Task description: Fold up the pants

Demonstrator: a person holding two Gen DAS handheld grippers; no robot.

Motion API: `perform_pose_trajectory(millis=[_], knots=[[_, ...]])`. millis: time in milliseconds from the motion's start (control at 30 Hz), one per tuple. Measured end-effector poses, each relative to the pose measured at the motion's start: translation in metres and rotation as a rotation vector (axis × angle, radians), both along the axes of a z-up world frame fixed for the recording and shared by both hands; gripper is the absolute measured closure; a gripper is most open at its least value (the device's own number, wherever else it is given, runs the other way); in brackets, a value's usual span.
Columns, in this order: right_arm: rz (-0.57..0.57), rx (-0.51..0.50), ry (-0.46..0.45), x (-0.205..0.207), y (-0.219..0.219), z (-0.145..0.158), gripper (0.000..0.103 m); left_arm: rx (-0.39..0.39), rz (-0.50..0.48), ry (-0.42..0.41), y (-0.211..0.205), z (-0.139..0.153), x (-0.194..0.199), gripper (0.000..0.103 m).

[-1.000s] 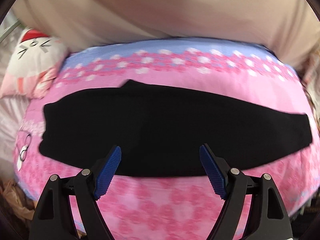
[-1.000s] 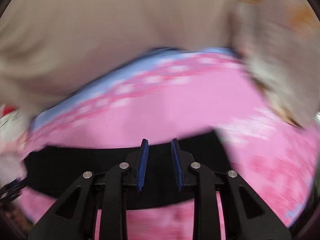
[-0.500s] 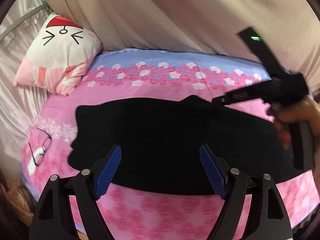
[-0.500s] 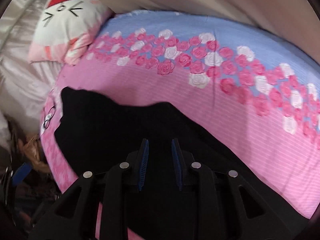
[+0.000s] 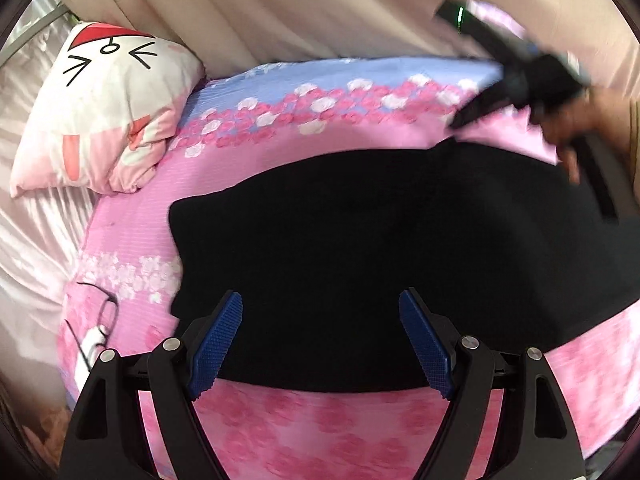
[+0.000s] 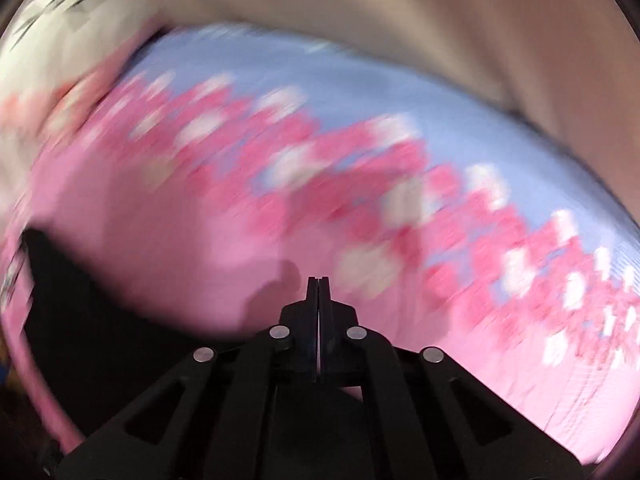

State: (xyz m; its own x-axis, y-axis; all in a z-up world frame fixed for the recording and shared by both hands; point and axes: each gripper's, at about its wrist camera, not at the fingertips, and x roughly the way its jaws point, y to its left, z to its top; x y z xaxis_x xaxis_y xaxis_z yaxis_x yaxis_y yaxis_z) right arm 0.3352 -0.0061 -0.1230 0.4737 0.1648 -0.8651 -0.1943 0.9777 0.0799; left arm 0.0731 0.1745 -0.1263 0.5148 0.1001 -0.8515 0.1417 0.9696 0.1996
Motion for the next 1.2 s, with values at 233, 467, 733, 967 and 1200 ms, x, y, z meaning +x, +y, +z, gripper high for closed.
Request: perform_pose_trajectory(millis=[233,467,733,967,1200], knots=[[0.283,0.053,-0.088,-0.057,0.067,0.057,0.098,-0.055,0.014,-0.028,0.029,0.003,-0.009,0.025],[0.716,-0.103,-0.187,-0.089,0.236,0.062,0.031,-0.157,-0.019,-0.057,0.036,0.02,-0.039,0.025],[0.88,-0.241,-0.066,-0.056,0.315,0.019,0.094,-0.126,0.0,-0.09,0.043,0.023,-0.058,0.025],[0.635,-0.061,-0.017,0.019,0.301,0.028,0.088,-0.153,0.073,-0.104,0.061,0.023,-0.056,0.025],[0.464,0.069,-0.173,-0.01,0.197,0.075,0.089,-0.169,0.066,-0.093,0.062,0.02,-0.043,0.025]])
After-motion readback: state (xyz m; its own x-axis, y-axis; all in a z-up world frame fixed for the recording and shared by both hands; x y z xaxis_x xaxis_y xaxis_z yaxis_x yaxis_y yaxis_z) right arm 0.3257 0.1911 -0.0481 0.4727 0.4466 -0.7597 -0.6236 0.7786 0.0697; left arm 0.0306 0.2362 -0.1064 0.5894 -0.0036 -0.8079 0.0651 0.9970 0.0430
